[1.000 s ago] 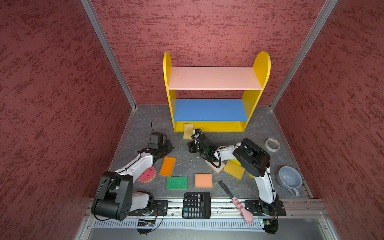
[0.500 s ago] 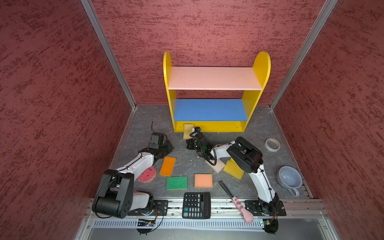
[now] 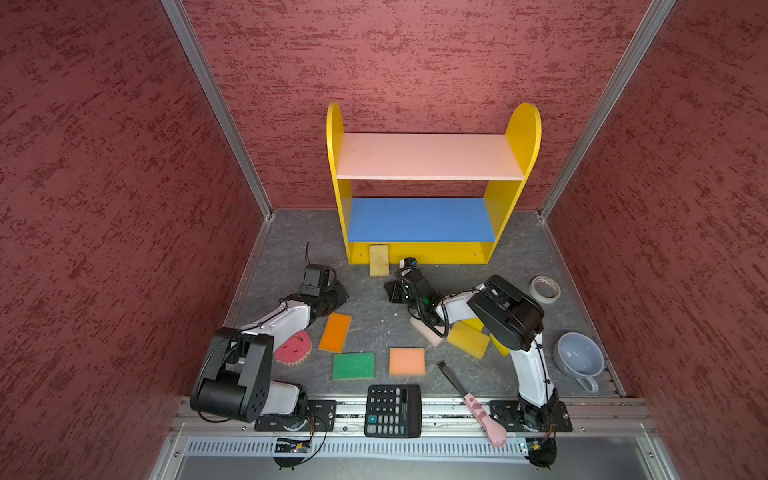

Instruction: Place and organize the cleaning sponges onto the shelf

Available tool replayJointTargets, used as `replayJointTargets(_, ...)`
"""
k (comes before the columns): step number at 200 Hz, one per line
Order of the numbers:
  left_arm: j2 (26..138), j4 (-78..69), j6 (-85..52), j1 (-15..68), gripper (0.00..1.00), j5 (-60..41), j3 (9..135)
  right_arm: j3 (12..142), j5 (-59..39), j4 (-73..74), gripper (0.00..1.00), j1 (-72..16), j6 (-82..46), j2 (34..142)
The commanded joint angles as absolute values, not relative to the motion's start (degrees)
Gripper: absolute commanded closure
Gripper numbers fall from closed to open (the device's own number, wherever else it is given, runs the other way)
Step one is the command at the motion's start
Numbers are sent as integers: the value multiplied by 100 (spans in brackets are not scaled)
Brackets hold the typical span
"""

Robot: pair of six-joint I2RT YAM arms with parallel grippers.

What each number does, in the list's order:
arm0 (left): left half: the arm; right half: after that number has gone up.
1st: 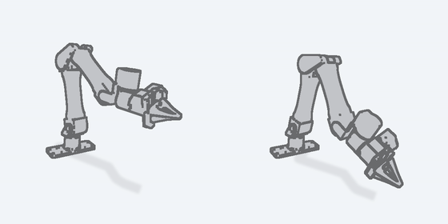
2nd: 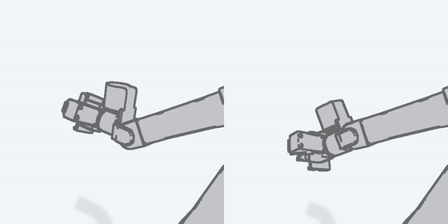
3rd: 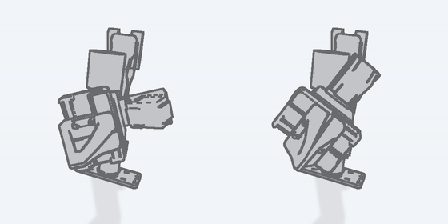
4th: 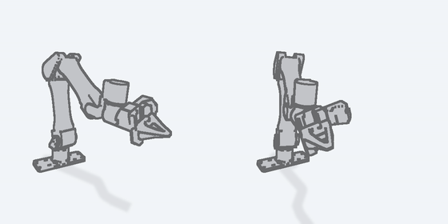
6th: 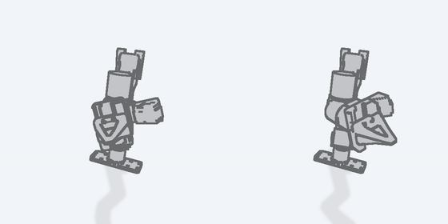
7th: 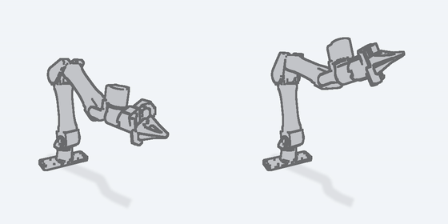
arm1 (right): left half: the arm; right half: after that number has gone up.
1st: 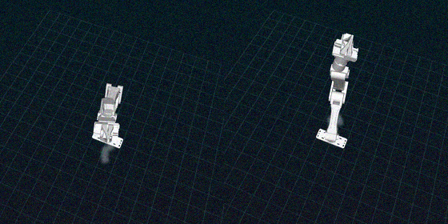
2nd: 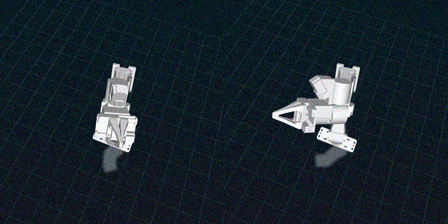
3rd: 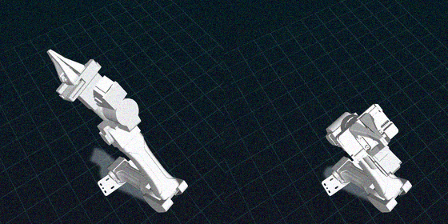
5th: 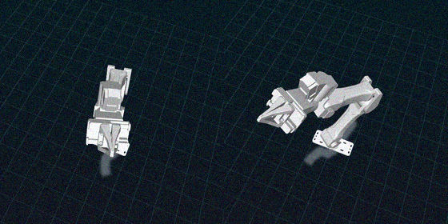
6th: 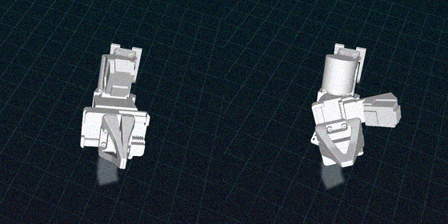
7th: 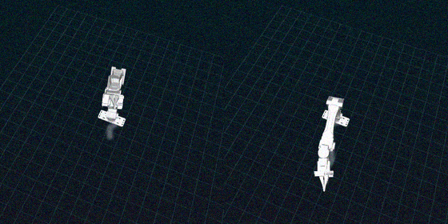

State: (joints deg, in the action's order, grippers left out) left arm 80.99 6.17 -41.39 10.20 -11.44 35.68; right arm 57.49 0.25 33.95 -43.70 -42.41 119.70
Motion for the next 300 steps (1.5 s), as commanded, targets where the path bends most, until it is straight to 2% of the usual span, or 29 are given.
replayJointTargets(1,8282,369,-4080,1089,83,-1230,3826,5830,310,3424,63,-4321,-4136,11736)
replayJointTargets(46,8375,368,-4066,1187,79,-1264,3894,6593,448,3047,53,-4160,-4005,12103)
replayJointTargets(99,8332,511,-3986,1178,79,-1190,3927,7388,678,2580,52,-3960,-4150,12670)
replayJointTargets(168,8246,498,-4091,1169,79,-1193,3867,7248,503,2575,51,-3938,-4461,12713)
replayJointTargets(235,8165,573,-4035,1148,78,-1143,3857,6566,470,3026,57,-4007,-4483,12310)
replayJointTargets(300,8193,394,-4196,1147,77,-1330,3800,6521,595,2985,50,-4043,-4643,12183)
